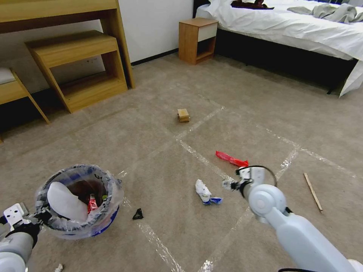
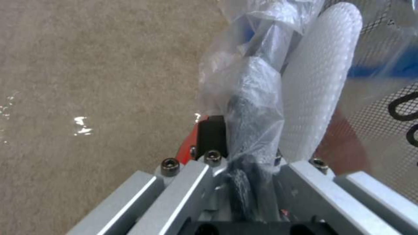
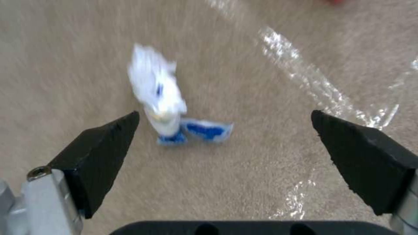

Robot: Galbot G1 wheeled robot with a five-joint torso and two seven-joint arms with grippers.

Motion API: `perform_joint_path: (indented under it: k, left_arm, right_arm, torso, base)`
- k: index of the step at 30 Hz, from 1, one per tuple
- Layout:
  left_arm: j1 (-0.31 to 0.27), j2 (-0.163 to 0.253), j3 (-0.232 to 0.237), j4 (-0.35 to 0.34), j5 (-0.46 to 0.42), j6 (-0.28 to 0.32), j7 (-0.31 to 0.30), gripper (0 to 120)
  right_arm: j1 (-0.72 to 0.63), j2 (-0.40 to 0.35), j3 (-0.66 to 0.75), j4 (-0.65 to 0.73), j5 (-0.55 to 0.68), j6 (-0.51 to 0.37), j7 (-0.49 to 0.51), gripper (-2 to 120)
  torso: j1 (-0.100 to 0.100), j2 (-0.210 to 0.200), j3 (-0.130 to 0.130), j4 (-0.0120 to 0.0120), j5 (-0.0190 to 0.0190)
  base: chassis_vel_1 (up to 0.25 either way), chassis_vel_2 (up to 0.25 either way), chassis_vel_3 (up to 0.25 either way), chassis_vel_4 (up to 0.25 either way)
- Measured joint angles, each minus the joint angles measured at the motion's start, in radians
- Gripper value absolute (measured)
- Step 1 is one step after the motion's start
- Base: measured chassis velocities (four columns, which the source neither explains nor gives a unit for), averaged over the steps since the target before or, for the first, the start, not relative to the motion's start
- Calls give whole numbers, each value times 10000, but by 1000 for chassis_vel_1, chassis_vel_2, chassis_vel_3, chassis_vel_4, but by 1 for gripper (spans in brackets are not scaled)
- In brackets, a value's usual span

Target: Pick up the trash bin and place the garbage on the floor into it.

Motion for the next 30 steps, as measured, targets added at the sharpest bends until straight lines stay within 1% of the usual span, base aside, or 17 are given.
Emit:
perform_joint_path:
  k: [2,3,4,6,7,8,11,12,14,15,19,22,23,25,26,29,30]
  left_arm:
    - [15,-12,-3,-11,9,-10,11,0]
    - [58,-37,-31,-36,17,-30,42,0]
    - [79,-46,-60,-50,20,-46,48,0]
    - [87,-50,-73,-54,22,-58,50,0]
    - [82,-100,-97,-57,26,-73,56,0]
    - [82,-100,-97,-57,26,-73,56,0]
    - [77,-296,-59,-1,142,-110,66,0]
    - [77,-296,-59,-1,142,-110,66,0]
    - [99,-343,-58,15,171,-123,74,0]
    - [122,-368,-67,22,182,-137,77,0]
    - [149,-391,-91,38,186,-157,88,0]
    - [203,-417,-114,92,188,-200,102,0]
    - [203,-417,-114,92,188,-200,102,0]
    - [250,-423,-126,130,205,-231,118,0]
    - [250,-423,-126,130,205,-231,118,0]
    - [285,-427,-136,155,213,-248,137,0]
    - [285,-427,-136,155,213,-248,137,0]
  right_arm:
    - [103,18,-160,-92,33,-42,45,100]
    - [392,94,-693,-476,-76,-80,66,100]
    - [569,144,-1067,-826,-363,-80,-109,100]
    - [671,171,-1288,-1050,-531,-80,-262,100]
    - [1028,266,-2107,-1911,-892,-61,-621,100]
    - [1028,266,-2107,-1911,-892,-61,-621,100]
    - [1810,716,-3181,-3406,-1384,11,-1145,100]
    - [1810,716,-3181,-3406,-1384,11,-1145,100]
    - [2056,927,-3453,-3759,-1496,31,-1308,100]
    - [2284,1158,-3690,-4070,-1572,49,-1431,100]
    - [2535,1477,-3924,-4425,-1657,62,-1554,100]
    - [2937,2067,-4270,-5086,-2008,92,-1904,100]
    - [2937,2067,-4270,-5086,-2008,92,-1904,100]
    - [3203,2464,-4449,-5681,-2318,263,-2170,100]
    - [3203,2464,-4449,-5681,-2318,263,-2170,100]
    - [3461,2864,-4544,-6542,-2755,547,-2499,100]
    - [3461,2864,-4544,-6542,-2755,547,-2499,100]
  torso:
    - [0,1,0,1,0]
    - [0,1,0,2,-1]
    - [0,1,0,2,0]
    - [0,0,0,2,0]
    - [0,0,0,1,1]
    - [0,0,0,1,1]
    - [0,0,0,0,0]
    - [0,0,0,0,0]
    - [0,0,0,1,-1]
    - [0,0,0,1,0]
    - [0,0,0,0,-1]
    - [0,0,0,1,-1]
    - [0,0,0,1,-1]
    - [0,0,0,2,-2]
    - [0,0,0,2,-2]
    - [-1,0,0,2,-1]
    - [-1,0,0,2,-1]
  base:
    - [0,0,0,0]
    - [0,0,0,0]
    - [0,0,0,0]
    - [0,0,0,0]
    - [0,0,0,0]
    - [0,0,0,0]
    - [0,0,0,0]
    - [0,0,0,0]
    - [0,0,0,0]
    - [0,0,0,0]
    - [0,0,0,0]
    - [0,0,0,0]
    - [0,0,0,0]
    - [0,0,0,0]
    - [0,0,0,0]
    - [0,0,0,0]
    - [0,0,0,0]
